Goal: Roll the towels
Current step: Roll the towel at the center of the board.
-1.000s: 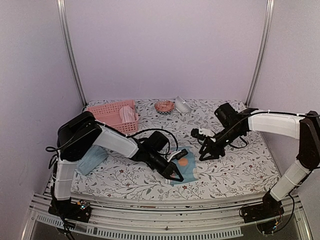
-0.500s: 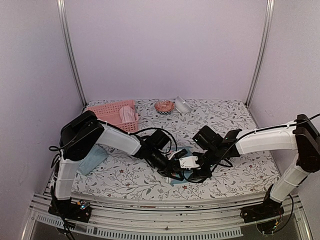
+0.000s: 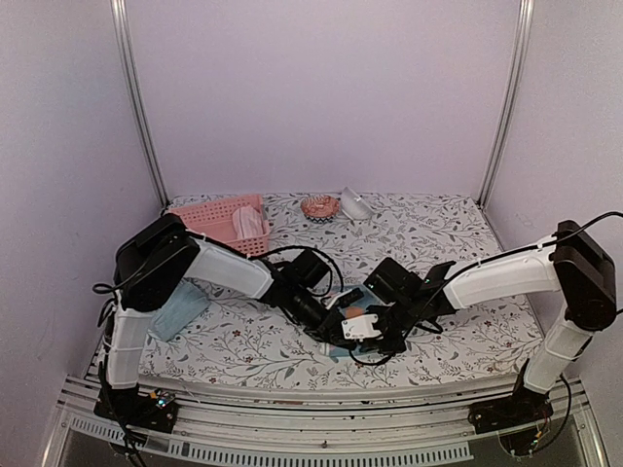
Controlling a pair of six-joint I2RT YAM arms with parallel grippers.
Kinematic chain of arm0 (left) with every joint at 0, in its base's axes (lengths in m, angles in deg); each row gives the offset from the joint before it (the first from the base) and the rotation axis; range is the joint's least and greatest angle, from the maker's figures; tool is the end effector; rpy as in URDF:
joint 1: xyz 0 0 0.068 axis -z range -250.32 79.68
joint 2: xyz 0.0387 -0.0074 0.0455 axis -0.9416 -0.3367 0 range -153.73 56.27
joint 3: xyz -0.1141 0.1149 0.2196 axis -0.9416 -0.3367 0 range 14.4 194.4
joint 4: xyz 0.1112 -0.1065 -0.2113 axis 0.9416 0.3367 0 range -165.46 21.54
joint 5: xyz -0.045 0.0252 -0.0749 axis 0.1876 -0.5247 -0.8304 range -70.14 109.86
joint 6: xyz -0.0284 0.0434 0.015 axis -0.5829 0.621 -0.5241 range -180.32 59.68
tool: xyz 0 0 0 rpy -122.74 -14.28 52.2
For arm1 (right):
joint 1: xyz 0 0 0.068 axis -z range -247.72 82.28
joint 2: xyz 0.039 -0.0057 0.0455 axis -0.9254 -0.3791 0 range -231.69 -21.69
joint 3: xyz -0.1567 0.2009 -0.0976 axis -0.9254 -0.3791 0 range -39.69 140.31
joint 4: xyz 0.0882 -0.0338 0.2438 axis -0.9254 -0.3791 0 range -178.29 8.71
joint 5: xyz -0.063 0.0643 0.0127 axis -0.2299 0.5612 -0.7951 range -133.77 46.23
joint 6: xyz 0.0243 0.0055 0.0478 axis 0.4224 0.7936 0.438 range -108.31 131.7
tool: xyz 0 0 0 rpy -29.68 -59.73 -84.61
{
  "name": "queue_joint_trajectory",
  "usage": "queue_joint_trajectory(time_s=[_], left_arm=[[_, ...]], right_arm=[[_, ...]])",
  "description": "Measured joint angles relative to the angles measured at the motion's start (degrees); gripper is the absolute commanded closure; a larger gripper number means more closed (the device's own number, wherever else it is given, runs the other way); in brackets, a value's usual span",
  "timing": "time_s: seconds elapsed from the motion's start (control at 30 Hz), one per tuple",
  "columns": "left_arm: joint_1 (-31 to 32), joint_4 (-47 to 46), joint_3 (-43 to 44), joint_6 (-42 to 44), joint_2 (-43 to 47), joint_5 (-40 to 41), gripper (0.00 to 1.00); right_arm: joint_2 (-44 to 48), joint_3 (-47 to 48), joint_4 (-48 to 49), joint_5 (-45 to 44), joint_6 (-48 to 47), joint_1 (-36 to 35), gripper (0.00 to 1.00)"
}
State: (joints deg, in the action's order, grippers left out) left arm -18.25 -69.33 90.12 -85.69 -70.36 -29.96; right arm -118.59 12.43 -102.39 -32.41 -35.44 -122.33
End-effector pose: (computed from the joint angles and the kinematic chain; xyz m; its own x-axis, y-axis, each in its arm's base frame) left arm 0.2438 -0.3569 0.0917 -0.7935 0.5686 -0.2168 0.4697 0.3457 -0.8123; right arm 0.1753 0.2586 0.1462 0.2604 -0.8743 -0.4097 -0.9629 -0.2038 -0.1772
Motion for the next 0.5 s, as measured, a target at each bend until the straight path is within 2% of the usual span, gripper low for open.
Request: queue_joint_trajectory(time_s=[0.13,0.33,0.5], left_arm=[[-0.1,0.9,-5.6,2.8,7.2,10.0,0.61],[0.7,-5.2,-25.6,3.2,26.3,30.8,0.56],[9.0,-12.6,-33.5,10.5,33.2,45.3,0.52]], right_arm=[[-3.0,3.7,-3.0,6.3,1.0,2.9,0.96],[-12.7,13.5,-14.9,23.5,2.1,12.1,0.97],[-24.0,24.0,-28.1,36.5,1.2,17.9,0.96]])
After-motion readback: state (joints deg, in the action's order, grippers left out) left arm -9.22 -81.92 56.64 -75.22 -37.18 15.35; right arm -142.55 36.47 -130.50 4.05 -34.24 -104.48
